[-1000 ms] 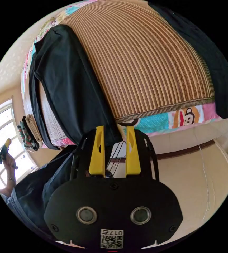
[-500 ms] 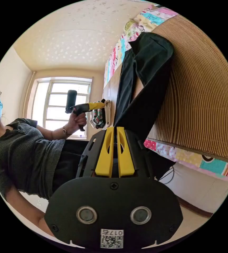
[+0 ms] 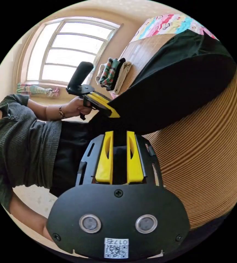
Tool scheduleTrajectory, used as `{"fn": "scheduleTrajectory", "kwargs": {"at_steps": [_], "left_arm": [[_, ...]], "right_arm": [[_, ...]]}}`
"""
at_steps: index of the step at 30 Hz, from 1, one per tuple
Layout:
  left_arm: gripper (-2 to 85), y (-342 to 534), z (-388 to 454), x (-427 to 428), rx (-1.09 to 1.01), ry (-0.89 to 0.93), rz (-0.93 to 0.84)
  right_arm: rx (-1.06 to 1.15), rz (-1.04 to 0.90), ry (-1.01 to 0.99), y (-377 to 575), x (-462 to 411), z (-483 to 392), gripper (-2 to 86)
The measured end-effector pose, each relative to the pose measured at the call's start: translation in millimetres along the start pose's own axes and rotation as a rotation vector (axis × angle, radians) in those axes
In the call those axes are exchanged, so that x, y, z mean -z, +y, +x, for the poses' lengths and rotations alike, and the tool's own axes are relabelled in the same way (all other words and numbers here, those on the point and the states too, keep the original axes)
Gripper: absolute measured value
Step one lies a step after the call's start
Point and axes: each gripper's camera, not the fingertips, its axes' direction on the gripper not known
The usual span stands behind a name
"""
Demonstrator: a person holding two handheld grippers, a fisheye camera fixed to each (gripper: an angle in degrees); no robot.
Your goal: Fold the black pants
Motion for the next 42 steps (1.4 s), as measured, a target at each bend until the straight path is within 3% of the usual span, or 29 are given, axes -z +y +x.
{"fn": "scheduleTrajectory", "kwargs": {"at_steps": [8,12,15,17,22,27,31,33,37,42], "left_arm": [[-0.8,24.4,-5.4,13.6,0.037,0.061,0.093],[-0.7,33.8,3.9,14.5,0.028,0.063,0.122],[-0.7,41.5,5.1,17.4,0.041,0.103,0.147],[-0.7,49.3,1.3,22.2,0.062,0.133,0.169],[-0.7,97.7,-25.7,54.4,0.099,0.214,0.228],[-0.6,180.4,-80.1,114.5,0.214,0.170,0.338],[-0.7,224.9,-142.1,161.5,0.344,0.113,0.416],[-0.6,229.2,-169.1,169.8,0.367,0.046,0.400],[-0.6,220.2,-229.6,157.4,0.413,-0.006,0.271],[-0.7,207.8,-249.1,157.6,0.346,0.000,0.203]], "right_arm": [[-0.452,0.430,0.126,-122.6,145.9,161.5,20.4],[-0.601,0.433,0.515,-229.3,147.0,195.8,18.9],[-0.707,0.332,0.549,-266.4,120.8,232.2,10.6],[-0.704,0.360,0.590,-275.6,111.3,222.4,4.8],[-0.427,0.490,0.845,-311.2,73.2,109.9,2.7],[-0.265,0.527,0.766,-414.2,10.5,20.9,2.8],[-0.186,0.469,0.635,-496.0,-44.8,25.0,4.0],[-0.174,0.423,0.472,-520.7,-65.1,47.7,5.5],[-0.141,0.471,0.379,-485.1,-75.3,58.0,7.9],[-0.208,0.246,0.335,-352.6,-135.9,90.7,9.3]]}}
